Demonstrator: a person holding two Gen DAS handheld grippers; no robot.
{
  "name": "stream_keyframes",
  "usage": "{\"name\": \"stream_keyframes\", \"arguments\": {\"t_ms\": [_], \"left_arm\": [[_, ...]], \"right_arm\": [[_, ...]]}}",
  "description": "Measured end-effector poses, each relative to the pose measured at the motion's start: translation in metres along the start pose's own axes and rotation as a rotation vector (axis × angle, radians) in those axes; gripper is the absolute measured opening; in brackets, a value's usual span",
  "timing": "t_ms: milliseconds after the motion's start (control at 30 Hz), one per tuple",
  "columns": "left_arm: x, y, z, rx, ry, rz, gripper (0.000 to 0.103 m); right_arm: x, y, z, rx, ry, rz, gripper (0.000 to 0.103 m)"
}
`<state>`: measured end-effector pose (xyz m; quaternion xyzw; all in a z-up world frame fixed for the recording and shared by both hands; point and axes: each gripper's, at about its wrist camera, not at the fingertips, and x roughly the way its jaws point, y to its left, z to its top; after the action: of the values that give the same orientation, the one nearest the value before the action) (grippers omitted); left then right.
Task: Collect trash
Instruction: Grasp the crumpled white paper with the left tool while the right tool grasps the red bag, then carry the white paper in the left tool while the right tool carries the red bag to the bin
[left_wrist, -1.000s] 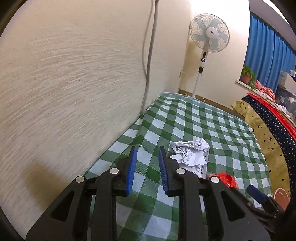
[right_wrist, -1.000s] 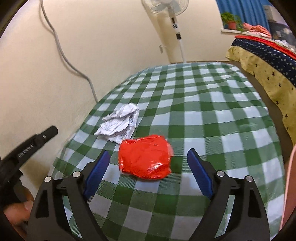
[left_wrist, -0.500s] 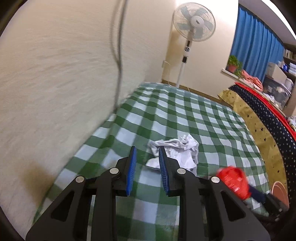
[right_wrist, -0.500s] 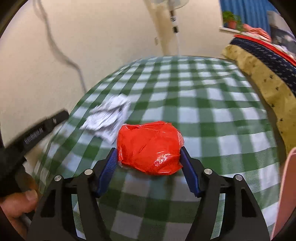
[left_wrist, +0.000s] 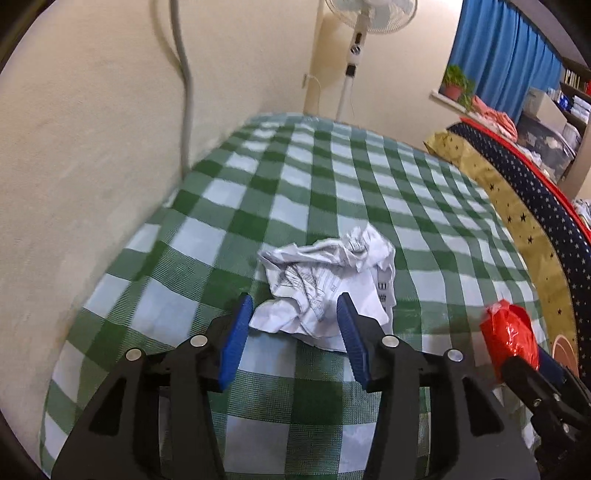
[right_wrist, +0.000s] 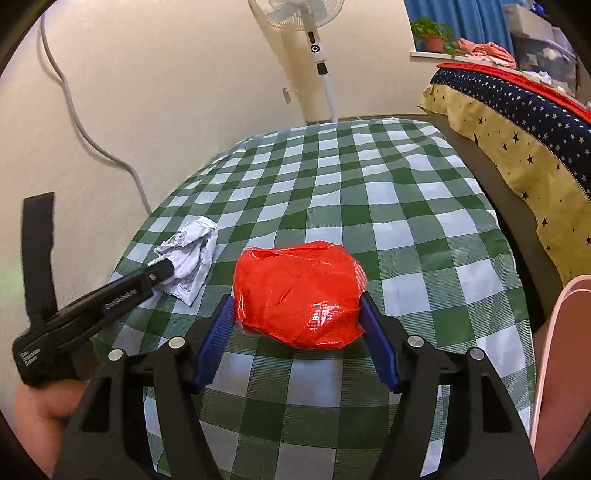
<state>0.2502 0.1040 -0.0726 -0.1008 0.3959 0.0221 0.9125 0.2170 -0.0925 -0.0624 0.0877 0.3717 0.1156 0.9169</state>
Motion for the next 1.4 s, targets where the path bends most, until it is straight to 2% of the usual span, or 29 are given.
{"name": "stream_keyframes", "arguments": {"t_ms": [33,67,100,233,433,967,1400], "left_arm": [[0.002,-0.001,-0.001,0.006,0.014,-0.016,0.043],[0.002,-0.002,-0.001,0.008,0.011,-0.022,0.033],[0.0,-0.001,-0.002,0.005,0.001,-0.03,0.027],[-0.007,-0.003,-0.006,-0.002,-0.021,-0.045,0.021],[-0.03,-0.021,-0.008,0.054,-0.075,-0.034,0.02],[-0.09,-0.05,-0.032,0.042,-0.155,-0.093,0.02],[-0.137,-0.078,-0.05,0.08,-0.201,-0.148,0.02]], "right_arm": [[-0.001,0.0,-0.001,0.001,0.0,-0.002,0.067],[-0.002,0.0,-0.001,0.002,0.0,-0.003,0.067],[-0.003,-0.001,-0.001,0.005,0.0,-0.005,0.067],[-0.012,-0.002,-0.001,0.004,-0.008,-0.013,0.067],[-0.034,-0.005,-0.002,-0.009,-0.034,-0.031,0.067],[-0.116,-0.019,-0.009,-0.061,-0.13,-0.12,0.067],[-0.184,-0.041,-0.017,-0.077,-0.198,-0.183,0.067]]}}
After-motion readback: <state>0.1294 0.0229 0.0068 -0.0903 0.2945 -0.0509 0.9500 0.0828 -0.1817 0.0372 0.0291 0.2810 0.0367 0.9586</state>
